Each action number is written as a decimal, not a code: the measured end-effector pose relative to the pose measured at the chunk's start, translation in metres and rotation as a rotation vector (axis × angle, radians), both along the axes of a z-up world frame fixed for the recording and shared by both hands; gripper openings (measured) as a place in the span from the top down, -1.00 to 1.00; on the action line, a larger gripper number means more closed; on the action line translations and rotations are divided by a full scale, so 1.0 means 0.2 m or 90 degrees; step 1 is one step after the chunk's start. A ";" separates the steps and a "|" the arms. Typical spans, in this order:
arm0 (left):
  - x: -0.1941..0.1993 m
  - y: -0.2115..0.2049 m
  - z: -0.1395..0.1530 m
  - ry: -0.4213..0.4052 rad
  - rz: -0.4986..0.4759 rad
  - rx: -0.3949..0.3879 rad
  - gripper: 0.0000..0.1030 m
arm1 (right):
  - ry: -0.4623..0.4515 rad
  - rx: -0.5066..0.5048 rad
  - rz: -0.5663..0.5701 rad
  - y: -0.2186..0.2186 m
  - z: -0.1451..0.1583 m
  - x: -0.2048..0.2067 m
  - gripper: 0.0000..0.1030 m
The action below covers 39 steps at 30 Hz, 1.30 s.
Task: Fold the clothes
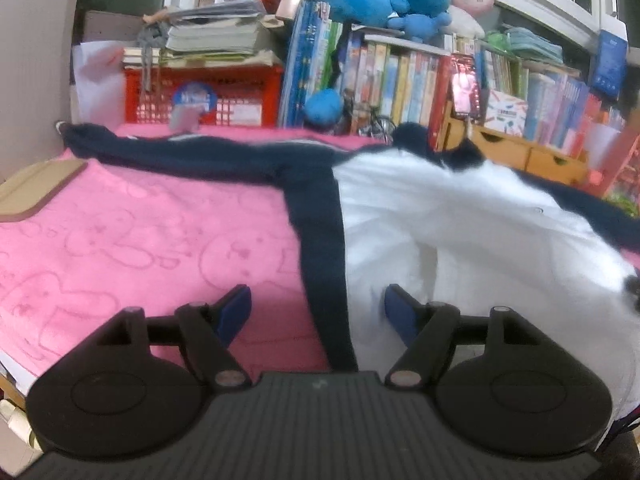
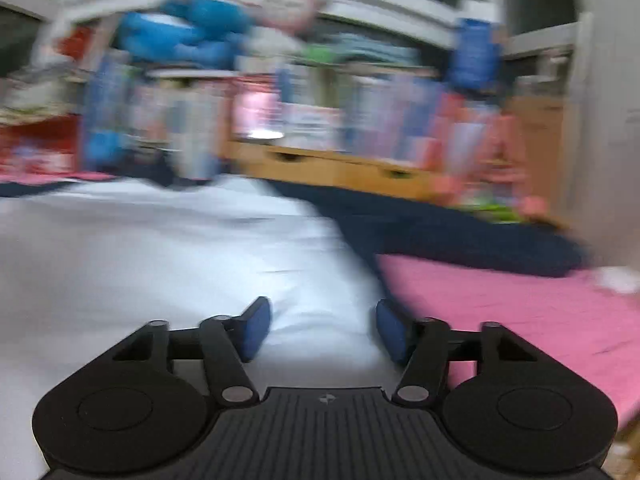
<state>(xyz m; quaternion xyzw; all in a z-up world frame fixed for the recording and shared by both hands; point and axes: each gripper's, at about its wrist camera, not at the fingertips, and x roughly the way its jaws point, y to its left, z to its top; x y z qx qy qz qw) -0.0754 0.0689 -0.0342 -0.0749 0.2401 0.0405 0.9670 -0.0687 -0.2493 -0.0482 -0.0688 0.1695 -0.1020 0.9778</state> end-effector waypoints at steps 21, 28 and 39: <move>0.52 -0.10 0.27 0.017 -0.142 0.010 -0.16 | 0.090 -0.001 0.396 0.49 0.32 0.29 -0.36; 0.97 -0.38 0.09 0.110 -0.208 0.100 0.07 | 0.259 0.091 0.311 0.42 0.16 0.97 0.19; 1.67 -0.47 -0.02 0.103 -0.190 0.099 0.01 | 0.213 0.069 0.154 0.34 0.05 1.72 -0.03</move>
